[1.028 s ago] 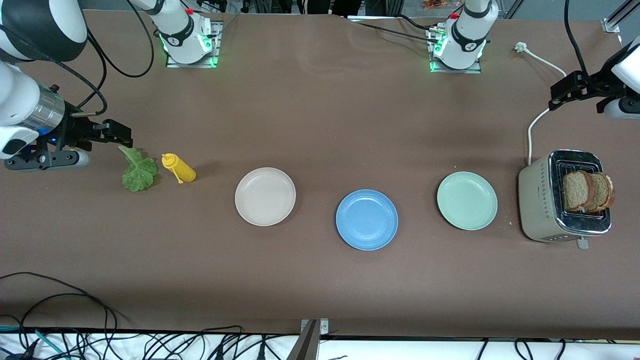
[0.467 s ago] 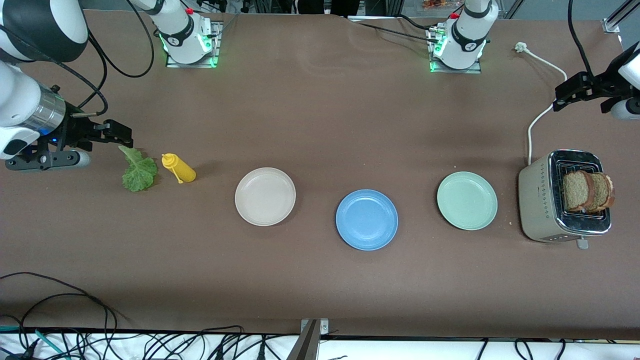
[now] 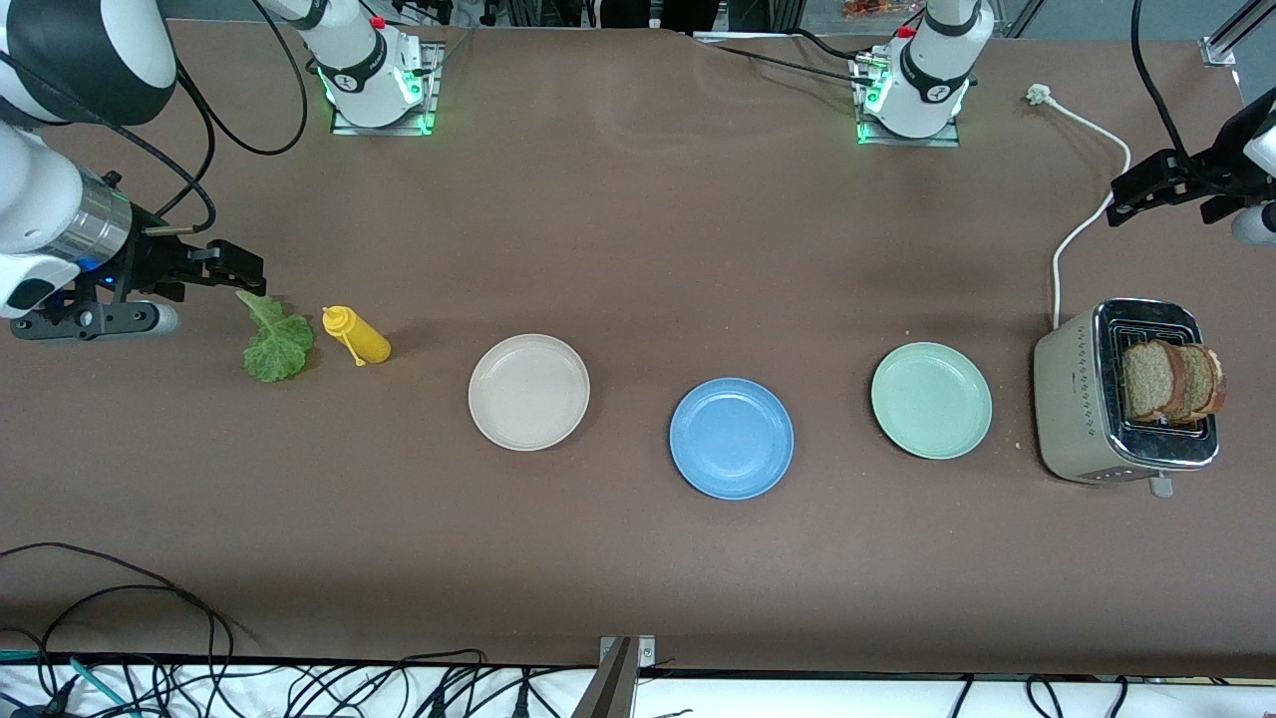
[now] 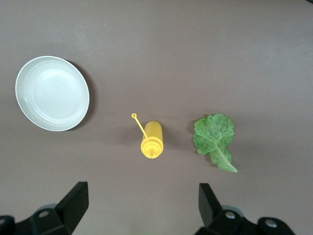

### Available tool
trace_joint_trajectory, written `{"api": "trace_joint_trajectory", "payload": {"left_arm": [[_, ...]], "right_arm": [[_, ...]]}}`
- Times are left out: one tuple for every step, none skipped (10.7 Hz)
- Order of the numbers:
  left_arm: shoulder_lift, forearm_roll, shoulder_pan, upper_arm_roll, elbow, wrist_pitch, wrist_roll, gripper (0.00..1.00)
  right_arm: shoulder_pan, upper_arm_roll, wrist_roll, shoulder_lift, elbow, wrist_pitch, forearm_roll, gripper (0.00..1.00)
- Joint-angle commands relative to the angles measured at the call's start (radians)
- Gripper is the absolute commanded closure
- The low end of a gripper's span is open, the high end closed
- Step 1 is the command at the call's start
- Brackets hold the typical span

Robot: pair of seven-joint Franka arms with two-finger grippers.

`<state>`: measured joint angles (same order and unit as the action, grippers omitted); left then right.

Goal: Make sandwich in blue plate with both arms

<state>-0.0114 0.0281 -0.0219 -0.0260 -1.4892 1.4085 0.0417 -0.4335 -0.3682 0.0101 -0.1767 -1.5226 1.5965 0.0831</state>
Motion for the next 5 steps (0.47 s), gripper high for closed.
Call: {"api": "trace_joint_trajectory", "payload": {"left_arm": [[-0.015,-0.014,-0.001,0.000,0.029,-0.023,0.014,0.00],[-0.016,-0.014,-0.003,0.000,0.029,-0.023,0.012,0.00],[-0.019,-0.014,-0.003,0.000,0.029,-0.023,0.014,0.00],[-0.019,-0.014,-0.003,0.000,0.029,-0.023,0.012,0.00],[-0.019,-0.014,-0.003,0.000,0.029,-0.023,0.012,0.00]], "right_arm": [[0.001,0.005,-0.024,-0.004,0.009,-0.015,0.007,0.00],[-0.001,0.005,-0.024,-0.004,0.010,-0.015,0.007,0.00],[-0.001,0.005,-0.024,-0.004,0.009,-0.015,0.007,0.00],[-0.001,0.005,-0.024,-0.004,0.009,-0.015,0.007,0.00],[-0.001,0.005,-0.024,-0.004,0.009,-0.015,0.007,0.00]]}}
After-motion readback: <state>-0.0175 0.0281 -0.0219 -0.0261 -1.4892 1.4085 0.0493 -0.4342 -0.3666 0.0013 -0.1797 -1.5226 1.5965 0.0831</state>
